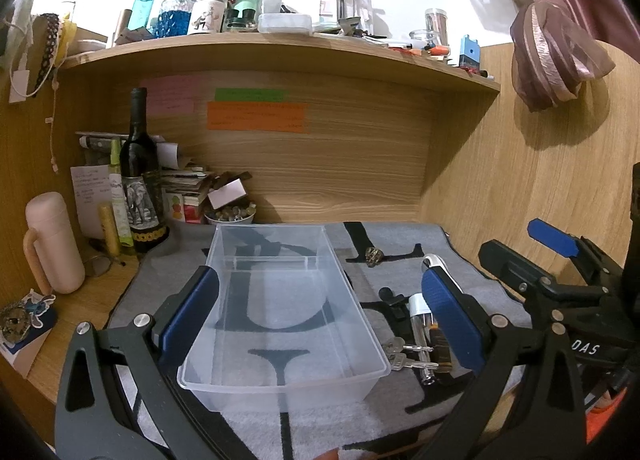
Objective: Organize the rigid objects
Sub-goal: 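Grasp the white handheld device with the right gripper while the left gripper grips the box wall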
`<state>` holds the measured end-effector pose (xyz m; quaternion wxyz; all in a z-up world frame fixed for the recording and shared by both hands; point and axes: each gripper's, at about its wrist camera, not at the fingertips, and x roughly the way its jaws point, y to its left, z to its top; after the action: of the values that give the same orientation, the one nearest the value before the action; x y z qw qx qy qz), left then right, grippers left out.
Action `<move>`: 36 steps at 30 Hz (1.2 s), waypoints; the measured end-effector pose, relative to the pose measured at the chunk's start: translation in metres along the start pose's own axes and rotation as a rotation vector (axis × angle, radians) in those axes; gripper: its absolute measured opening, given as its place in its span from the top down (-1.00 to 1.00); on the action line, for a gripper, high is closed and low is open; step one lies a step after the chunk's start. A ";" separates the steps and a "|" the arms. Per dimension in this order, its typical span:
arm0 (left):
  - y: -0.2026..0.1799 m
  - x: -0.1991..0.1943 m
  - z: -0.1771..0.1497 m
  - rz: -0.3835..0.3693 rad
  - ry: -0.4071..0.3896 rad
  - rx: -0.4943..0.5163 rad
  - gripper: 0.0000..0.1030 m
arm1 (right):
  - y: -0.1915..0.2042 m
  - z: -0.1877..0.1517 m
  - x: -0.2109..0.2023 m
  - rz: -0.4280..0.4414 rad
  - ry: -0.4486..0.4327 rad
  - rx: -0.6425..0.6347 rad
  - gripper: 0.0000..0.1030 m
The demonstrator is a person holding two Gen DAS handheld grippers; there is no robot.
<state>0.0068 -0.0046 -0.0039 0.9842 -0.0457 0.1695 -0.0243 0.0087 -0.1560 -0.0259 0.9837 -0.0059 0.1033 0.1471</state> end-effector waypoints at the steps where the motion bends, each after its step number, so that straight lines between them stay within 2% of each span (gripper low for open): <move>1: 0.002 0.001 0.000 -0.001 0.004 -0.003 -0.97 | 0.000 -0.001 0.001 0.002 0.002 -0.001 -1.00; 4: 0.009 0.007 0.001 0.013 0.021 -0.013 -0.70 | -0.002 -0.003 0.007 0.007 0.019 -0.001 -0.99; 7: 0.023 0.015 0.002 0.024 0.047 -0.035 -0.69 | -0.005 -0.004 0.013 -0.004 0.032 0.004 -0.96; 11: 0.044 0.027 0.003 0.044 0.092 -0.057 -0.61 | -0.011 -0.005 0.022 -0.011 0.062 0.007 -0.72; 15: 0.069 0.046 0.004 0.061 0.161 -0.089 -0.40 | -0.020 -0.009 0.034 -0.028 0.105 0.016 -0.50; 19: 0.090 0.070 0.002 0.086 0.243 -0.096 -0.17 | -0.032 -0.012 0.049 -0.055 0.158 0.035 -0.40; 23: 0.105 0.091 -0.001 0.093 0.316 -0.098 -0.07 | -0.047 -0.016 0.062 -0.086 0.215 0.063 -0.32; 25: 0.113 0.101 -0.004 0.101 0.350 -0.098 0.06 | -0.054 -0.019 0.069 -0.100 0.244 0.081 -0.30; 27: 0.119 0.109 -0.006 0.092 0.382 -0.106 0.09 | -0.060 -0.022 0.074 -0.120 0.270 0.091 -0.28; 32: 0.131 0.127 -0.012 0.051 0.487 -0.132 0.37 | -0.074 -0.026 0.089 -0.177 0.328 0.104 -0.27; 36: 0.133 0.135 -0.018 0.025 0.544 -0.128 0.43 | -0.091 -0.031 0.104 -0.212 0.391 0.135 -0.16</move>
<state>0.1325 0.1178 -0.0789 0.8978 -0.0973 0.4293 -0.0127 0.1265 -0.2141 -0.0793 0.9530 0.0209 0.3004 0.0316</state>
